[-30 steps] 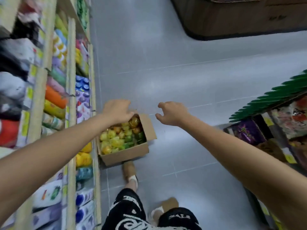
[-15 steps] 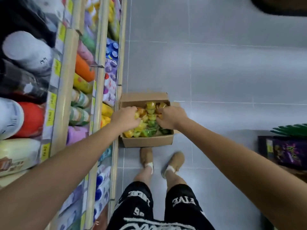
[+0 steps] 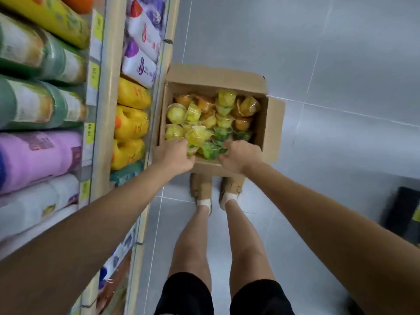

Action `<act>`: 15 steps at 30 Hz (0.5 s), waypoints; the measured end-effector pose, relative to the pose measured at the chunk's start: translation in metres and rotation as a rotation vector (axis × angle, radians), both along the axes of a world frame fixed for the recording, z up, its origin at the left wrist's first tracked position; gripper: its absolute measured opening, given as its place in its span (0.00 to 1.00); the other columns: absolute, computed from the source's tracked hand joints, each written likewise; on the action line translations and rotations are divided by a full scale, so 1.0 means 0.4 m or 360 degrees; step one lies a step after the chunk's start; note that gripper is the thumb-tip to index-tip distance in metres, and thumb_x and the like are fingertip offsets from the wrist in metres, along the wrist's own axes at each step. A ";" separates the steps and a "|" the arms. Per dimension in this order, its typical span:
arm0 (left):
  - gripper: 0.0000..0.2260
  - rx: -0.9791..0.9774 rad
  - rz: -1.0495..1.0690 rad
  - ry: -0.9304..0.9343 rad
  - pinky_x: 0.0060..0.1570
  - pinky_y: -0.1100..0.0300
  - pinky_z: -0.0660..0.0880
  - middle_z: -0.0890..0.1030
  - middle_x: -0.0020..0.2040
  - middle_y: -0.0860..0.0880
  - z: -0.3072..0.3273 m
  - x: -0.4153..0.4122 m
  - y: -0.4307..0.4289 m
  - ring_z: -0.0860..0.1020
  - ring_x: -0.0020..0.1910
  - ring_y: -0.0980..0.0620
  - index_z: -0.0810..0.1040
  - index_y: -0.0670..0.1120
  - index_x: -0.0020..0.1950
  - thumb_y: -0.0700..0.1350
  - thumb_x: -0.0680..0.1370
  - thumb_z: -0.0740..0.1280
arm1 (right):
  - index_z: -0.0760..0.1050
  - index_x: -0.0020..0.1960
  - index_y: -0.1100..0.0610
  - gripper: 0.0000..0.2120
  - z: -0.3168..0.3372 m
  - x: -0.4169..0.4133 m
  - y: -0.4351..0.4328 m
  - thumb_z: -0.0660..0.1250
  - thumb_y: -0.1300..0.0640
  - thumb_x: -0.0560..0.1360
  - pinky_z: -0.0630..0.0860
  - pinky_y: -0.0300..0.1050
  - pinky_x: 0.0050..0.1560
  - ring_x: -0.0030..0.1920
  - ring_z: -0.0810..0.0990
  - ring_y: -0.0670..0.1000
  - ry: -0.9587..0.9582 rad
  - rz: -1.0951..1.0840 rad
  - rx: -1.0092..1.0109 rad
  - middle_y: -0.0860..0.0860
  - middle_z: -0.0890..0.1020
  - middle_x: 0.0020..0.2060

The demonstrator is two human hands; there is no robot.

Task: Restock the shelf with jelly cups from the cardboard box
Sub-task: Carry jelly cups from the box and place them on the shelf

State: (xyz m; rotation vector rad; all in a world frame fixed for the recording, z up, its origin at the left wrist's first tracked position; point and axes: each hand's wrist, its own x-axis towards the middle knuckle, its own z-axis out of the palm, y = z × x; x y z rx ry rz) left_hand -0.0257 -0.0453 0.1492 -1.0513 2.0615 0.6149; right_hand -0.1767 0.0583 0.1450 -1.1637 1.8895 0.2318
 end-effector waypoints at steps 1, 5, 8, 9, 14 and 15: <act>0.19 -0.0006 -0.0004 -0.0027 0.47 0.56 0.71 0.78 0.58 0.46 -0.042 0.010 0.005 0.76 0.59 0.43 0.73 0.48 0.63 0.57 0.77 0.62 | 0.72 0.60 0.55 0.16 -0.043 0.010 -0.011 0.57 0.48 0.76 0.71 0.46 0.42 0.53 0.78 0.58 -0.0006 0.0021 0.0009 0.54 0.80 0.52; 0.18 -0.0031 -0.0008 -0.0110 0.48 0.56 0.71 0.77 0.58 0.46 -0.183 0.052 0.008 0.75 0.59 0.44 0.72 0.47 0.63 0.56 0.77 0.62 | 0.71 0.63 0.55 0.18 -0.199 0.047 -0.056 0.58 0.47 0.77 0.68 0.46 0.42 0.55 0.77 0.58 -0.0029 0.0065 0.0014 0.55 0.79 0.54; 0.20 -0.0023 0.0077 -0.0142 0.53 0.53 0.71 0.75 0.62 0.45 -0.288 0.081 -0.011 0.73 0.62 0.42 0.70 0.46 0.65 0.56 0.78 0.62 | 0.70 0.66 0.54 0.20 -0.310 0.068 -0.089 0.57 0.47 0.78 0.69 0.46 0.42 0.55 0.77 0.58 -0.0027 0.0055 0.0028 0.55 0.79 0.54; 0.21 -0.0015 0.0125 -0.0125 0.54 0.52 0.71 0.75 0.62 0.44 -0.322 0.089 -0.018 0.72 0.62 0.42 0.70 0.46 0.66 0.56 0.77 0.62 | 0.70 0.66 0.54 0.20 -0.343 0.074 -0.095 0.57 0.47 0.78 0.69 0.46 0.42 0.55 0.77 0.58 -0.0024 0.0061 0.0034 0.56 0.79 0.54; 0.25 -0.0005 0.0252 -0.0157 0.55 0.49 0.71 0.72 0.63 0.41 -0.467 0.092 -0.044 0.71 0.63 0.40 0.66 0.43 0.67 0.57 0.76 0.65 | 0.69 0.64 0.56 0.19 -0.473 0.092 -0.111 0.56 0.46 0.79 0.68 0.46 0.41 0.54 0.77 0.58 0.0013 0.0088 0.0039 0.56 0.79 0.52; 0.27 -0.0019 0.0279 -0.0193 0.54 0.49 0.72 0.70 0.64 0.40 -0.491 0.089 -0.045 0.71 0.63 0.39 0.65 0.42 0.67 0.57 0.76 0.65 | 0.68 0.64 0.56 0.19 -0.497 0.096 -0.112 0.56 0.45 0.79 0.69 0.47 0.41 0.54 0.77 0.58 0.0034 0.0081 0.0039 0.56 0.79 0.52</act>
